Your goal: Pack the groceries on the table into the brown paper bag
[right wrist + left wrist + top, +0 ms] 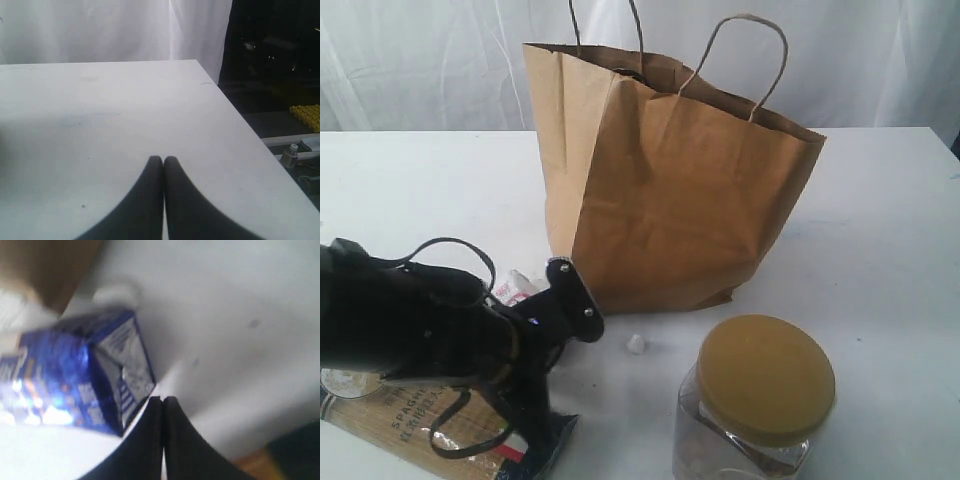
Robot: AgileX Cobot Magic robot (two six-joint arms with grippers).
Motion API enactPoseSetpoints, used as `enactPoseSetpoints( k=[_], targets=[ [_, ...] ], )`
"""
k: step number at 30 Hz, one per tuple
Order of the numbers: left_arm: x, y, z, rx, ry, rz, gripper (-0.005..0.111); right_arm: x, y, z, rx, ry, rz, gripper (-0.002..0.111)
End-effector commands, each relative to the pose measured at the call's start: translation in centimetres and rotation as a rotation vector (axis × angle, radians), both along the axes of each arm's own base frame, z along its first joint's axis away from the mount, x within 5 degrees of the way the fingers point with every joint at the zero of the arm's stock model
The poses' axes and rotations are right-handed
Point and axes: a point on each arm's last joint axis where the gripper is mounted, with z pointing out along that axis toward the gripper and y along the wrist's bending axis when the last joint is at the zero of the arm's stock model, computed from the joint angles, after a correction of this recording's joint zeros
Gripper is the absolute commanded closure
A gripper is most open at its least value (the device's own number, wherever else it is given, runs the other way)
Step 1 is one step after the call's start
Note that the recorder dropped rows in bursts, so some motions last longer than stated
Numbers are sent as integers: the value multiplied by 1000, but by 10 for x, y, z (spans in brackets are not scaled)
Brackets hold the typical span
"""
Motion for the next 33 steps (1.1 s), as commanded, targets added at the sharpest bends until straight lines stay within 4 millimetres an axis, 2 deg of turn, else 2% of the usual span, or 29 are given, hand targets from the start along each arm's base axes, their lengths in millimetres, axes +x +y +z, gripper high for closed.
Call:
enactPoseSetpoints(
  k=[1, 4, 12, 20, 26, 29, 33],
  targets=[
    [1, 27, 7, 188, -16, 121, 107, 0, -1, -1, -8, 4, -5, 108],
    [0, 21, 10, 118, -23, 94, 107, 0, -1, -1, -10, 4, -4, 108],
    [-2, -10, 19, -271, 2, 61, 107, 0, -1, -1, -10, 4, -4, 108],
    [-1, -10, 19, -295, 17, 108, 107, 0, -1, -1, -10, 4, -4, 108],
    [13, 1, 19, -360, 28, 203, 106, 0, -1, -1, -10, 4, -4, 108],
    [21, 4, 22, -452, 34, 247, 96, 0, -1, -1, -10, 4, -4, 108],
    [25, 0, 27, -598, 53, 293, 71, 0, -1, -1, -10, 4, -4, 108]
  ],
)
